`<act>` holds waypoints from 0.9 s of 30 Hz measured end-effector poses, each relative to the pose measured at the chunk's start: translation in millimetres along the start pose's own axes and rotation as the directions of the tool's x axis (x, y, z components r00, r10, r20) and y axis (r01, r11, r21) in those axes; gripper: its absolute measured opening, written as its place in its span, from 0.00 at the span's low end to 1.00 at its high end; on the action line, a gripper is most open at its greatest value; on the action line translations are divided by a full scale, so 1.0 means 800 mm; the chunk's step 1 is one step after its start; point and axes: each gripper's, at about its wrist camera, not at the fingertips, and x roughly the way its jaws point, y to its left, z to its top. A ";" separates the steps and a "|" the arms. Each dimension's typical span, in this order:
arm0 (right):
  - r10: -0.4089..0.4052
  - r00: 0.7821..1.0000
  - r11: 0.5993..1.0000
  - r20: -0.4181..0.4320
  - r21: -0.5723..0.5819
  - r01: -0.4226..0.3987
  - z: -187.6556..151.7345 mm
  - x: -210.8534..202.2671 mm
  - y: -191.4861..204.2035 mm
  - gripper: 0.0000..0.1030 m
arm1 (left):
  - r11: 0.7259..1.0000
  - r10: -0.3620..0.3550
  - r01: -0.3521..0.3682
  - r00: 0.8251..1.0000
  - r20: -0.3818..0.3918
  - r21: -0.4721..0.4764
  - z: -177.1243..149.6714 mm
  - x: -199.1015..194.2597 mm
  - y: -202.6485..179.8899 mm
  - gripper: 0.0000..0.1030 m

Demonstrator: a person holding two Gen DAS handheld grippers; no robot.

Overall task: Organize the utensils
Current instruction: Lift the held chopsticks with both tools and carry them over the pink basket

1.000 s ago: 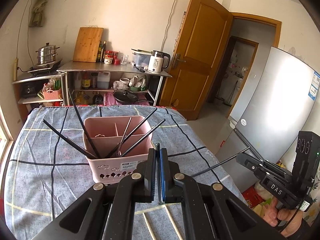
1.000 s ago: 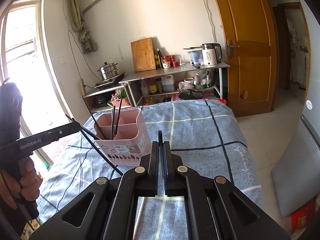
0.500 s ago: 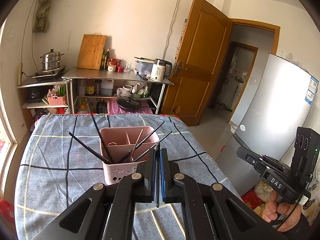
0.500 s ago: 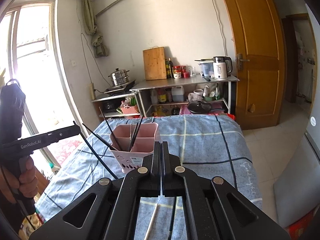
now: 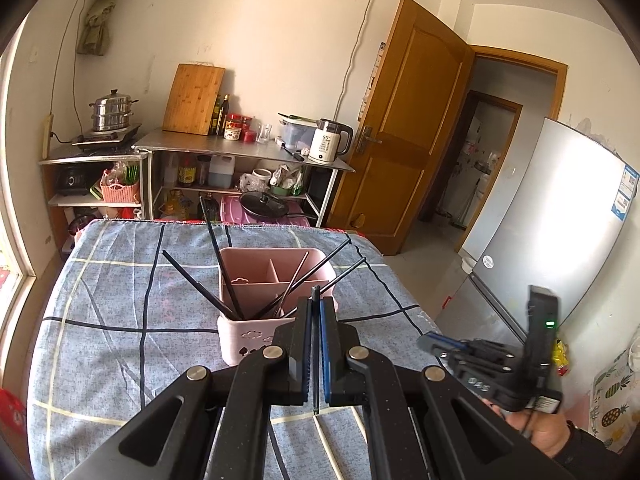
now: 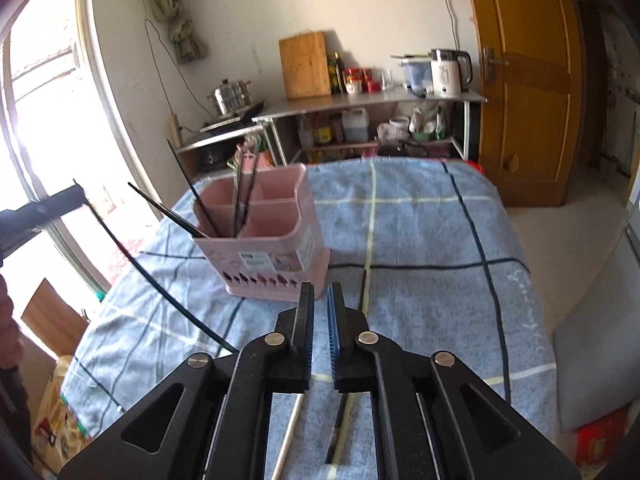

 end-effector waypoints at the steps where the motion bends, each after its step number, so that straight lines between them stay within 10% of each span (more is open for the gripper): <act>1: -0.005 1.000 1.000 -0.023 0.008 0.005 -0.002 0.014 -0.004 0.07 | 1.000 0.003 -0.003 1.000 0.001 0.002 -0.001 0.000 0.000 0.03; 27: -0.076 0.957 0.997 -0.279 0.009 0.082 0.002 0.210 -0.051 0.13 | 0.999 0.035 -0.036 0.999 -0.031 -0.039 0.017 0.046 0.048 0.03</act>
